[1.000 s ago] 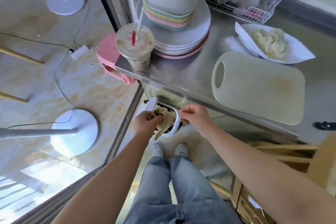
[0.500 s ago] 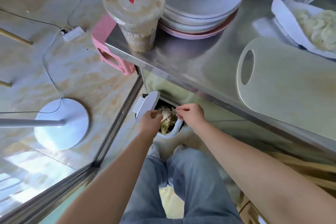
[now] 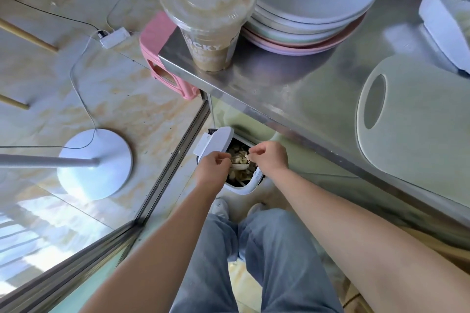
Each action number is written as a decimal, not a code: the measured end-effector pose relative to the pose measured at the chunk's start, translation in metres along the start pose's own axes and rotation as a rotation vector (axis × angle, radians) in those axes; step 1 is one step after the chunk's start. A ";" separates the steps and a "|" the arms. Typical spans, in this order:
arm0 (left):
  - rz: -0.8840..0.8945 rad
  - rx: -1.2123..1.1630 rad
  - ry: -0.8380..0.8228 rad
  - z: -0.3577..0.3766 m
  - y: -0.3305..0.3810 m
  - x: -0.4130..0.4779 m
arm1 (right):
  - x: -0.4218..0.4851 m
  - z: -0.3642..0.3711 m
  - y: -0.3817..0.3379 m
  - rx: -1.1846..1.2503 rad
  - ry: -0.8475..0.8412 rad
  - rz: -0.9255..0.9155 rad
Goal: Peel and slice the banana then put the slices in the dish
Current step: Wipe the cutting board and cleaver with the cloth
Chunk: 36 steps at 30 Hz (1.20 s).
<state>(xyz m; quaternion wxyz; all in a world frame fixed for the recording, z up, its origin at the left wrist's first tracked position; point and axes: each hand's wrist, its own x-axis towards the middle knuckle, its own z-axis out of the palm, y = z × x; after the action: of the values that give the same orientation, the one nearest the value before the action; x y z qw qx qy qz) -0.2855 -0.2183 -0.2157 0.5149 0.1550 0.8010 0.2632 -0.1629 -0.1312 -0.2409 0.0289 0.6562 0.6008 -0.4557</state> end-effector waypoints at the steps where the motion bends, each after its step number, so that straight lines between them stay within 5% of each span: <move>1: 0.001 0.007 -0.003 0.000 0.001 -0.001 | 0.000 0.000 0.001 -0.019 -0.007 -0.028; 28: 0.063 0.061 -0.013 -0.009 0.019 -0.022 | -0.015 -0.015 0.000 -0.173 0.012 -0.157; 36: 0.118 0.205 0.107 -0.013 0.037 -0.048 | -0.049 -0.042 -0.010 0.060 -0.094 -0.257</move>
<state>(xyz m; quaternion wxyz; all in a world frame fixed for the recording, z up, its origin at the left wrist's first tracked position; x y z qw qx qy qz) -0.2780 -0.2164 -0.1539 0.4366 0.2395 0.8395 0.2174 -0.1407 -0.1409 -0.1800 -0.0212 0.5523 0.6642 -0.5034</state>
